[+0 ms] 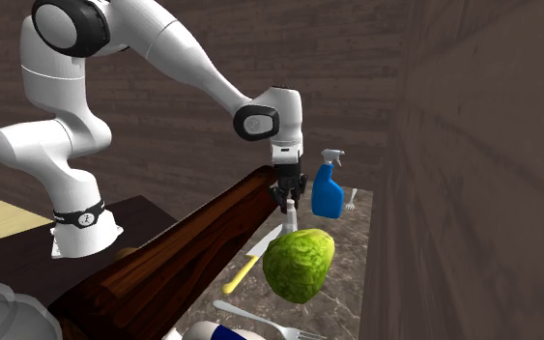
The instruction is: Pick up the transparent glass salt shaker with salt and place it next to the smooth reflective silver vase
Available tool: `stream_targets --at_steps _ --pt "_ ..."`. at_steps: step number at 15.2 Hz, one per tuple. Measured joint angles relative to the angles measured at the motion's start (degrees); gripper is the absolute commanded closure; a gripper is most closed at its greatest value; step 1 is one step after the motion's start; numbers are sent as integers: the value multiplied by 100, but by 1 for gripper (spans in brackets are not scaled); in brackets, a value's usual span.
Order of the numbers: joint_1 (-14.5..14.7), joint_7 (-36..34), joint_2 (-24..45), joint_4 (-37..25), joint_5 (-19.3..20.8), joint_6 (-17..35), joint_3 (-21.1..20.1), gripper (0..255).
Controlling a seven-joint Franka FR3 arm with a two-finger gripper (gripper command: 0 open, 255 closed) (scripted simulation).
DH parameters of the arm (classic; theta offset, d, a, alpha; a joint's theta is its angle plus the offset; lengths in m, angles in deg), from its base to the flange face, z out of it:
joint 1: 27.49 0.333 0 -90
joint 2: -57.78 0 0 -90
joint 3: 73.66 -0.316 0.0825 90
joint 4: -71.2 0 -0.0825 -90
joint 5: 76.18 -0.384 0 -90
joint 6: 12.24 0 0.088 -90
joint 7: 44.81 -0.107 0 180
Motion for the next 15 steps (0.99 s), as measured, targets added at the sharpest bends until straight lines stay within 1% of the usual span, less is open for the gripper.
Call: stream_targets --at_steps 15 --pt "-172 264 -646 -344 -444 -921 -236 255"
